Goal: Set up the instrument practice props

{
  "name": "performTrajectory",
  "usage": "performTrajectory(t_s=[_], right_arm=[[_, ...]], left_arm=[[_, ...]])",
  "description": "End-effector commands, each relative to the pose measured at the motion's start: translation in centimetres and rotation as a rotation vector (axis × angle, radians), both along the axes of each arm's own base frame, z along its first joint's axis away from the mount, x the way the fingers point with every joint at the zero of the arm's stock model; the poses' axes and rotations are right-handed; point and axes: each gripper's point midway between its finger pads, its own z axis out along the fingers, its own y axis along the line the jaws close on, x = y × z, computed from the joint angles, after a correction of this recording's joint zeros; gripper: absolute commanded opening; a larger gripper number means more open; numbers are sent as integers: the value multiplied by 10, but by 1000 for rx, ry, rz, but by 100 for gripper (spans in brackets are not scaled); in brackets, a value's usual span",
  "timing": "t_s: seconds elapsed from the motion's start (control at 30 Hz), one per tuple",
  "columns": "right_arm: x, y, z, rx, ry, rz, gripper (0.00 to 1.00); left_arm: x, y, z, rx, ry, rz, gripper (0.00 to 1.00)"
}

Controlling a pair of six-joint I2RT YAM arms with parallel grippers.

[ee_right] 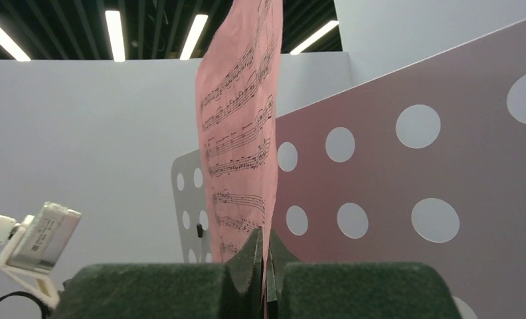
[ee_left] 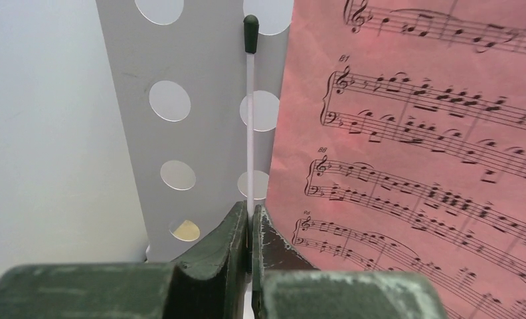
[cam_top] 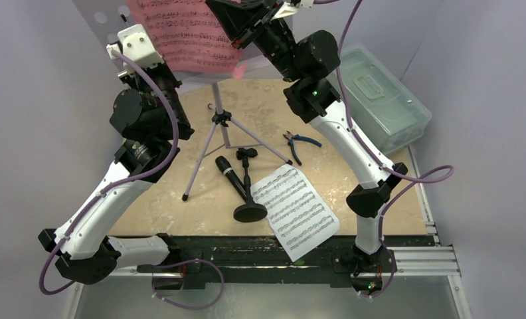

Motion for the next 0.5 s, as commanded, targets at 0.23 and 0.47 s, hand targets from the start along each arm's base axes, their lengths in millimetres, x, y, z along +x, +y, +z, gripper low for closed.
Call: performTrajectory(t_s=[0.23, 0.47], right_arm=[[-3, 8, 5, 3, -57, 6, 0], [-1, 23, -4, -1, -72, 29, 0]], left_arm=[[-15, 4, 20, 6, -170, -110, 0], [-23, 6, 27, -3, -226, -149, 0]])
